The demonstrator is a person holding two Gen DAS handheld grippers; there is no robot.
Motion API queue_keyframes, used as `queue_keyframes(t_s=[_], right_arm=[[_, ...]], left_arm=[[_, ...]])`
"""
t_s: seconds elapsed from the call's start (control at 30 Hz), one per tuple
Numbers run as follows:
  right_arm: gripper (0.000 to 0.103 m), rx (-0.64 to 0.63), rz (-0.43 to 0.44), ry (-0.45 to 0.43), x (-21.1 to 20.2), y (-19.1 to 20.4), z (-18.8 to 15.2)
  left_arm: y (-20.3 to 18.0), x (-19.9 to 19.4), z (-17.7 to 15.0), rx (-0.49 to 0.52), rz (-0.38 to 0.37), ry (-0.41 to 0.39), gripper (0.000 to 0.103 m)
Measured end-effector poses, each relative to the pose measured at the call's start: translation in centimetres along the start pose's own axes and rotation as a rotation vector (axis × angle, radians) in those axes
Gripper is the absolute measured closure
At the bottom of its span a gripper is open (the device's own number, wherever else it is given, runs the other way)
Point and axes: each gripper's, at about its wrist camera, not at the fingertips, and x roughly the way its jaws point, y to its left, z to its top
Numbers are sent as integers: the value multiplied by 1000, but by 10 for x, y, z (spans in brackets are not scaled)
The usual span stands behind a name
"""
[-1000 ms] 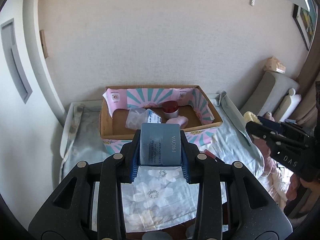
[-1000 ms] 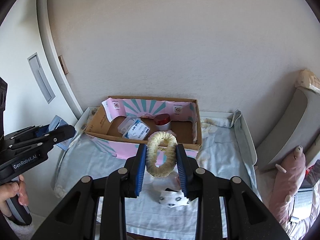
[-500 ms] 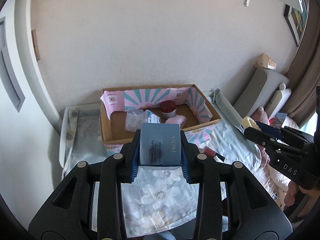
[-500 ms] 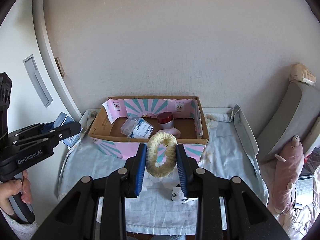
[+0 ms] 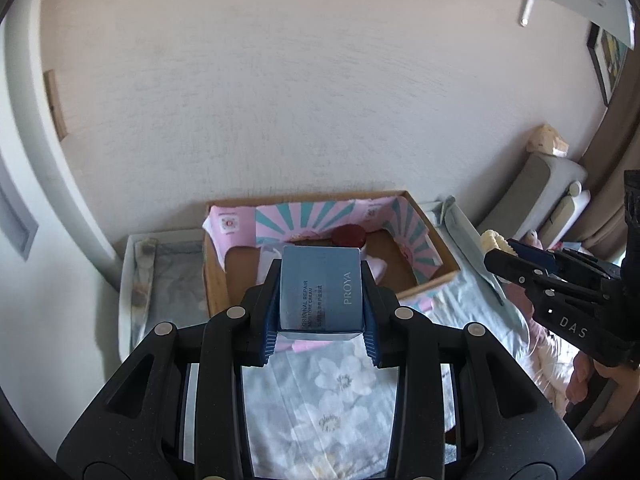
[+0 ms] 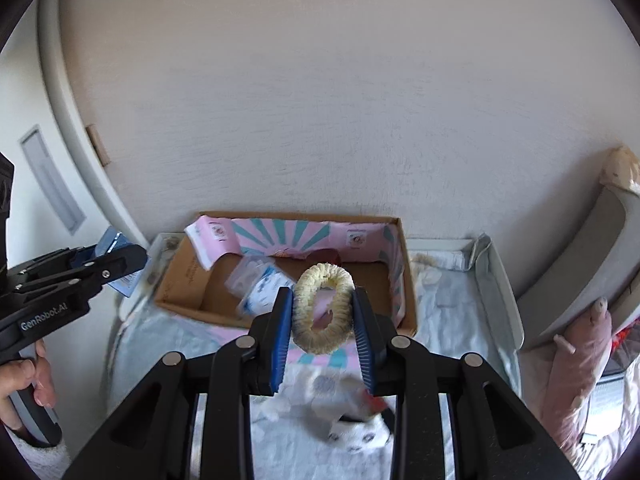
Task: Organize objects
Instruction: 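Lift the scrunchie and blue box and carry both over the cardboard box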
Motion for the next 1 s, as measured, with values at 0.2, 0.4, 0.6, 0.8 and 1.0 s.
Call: queue_keyframes(t_s=[0.2,0.4,0.6,0.8,1.0], right_arm=[[76,-40,-25,52,47,-17,29],[76,-62,-21,136,98,-30,47],[76,-86,2,224,145,-36,49],[76,-130,15,294,183,-40,43],[76,-138,38,332,201,-38,37]], left_arm=[[16,46,27,-65,35,34,72],[32,103,42,-78,79,108,72],[42,158,42,-108,92,207,72],[43,191,35,-116,99,273,72],[42,205,26,-127,100,312,72]])
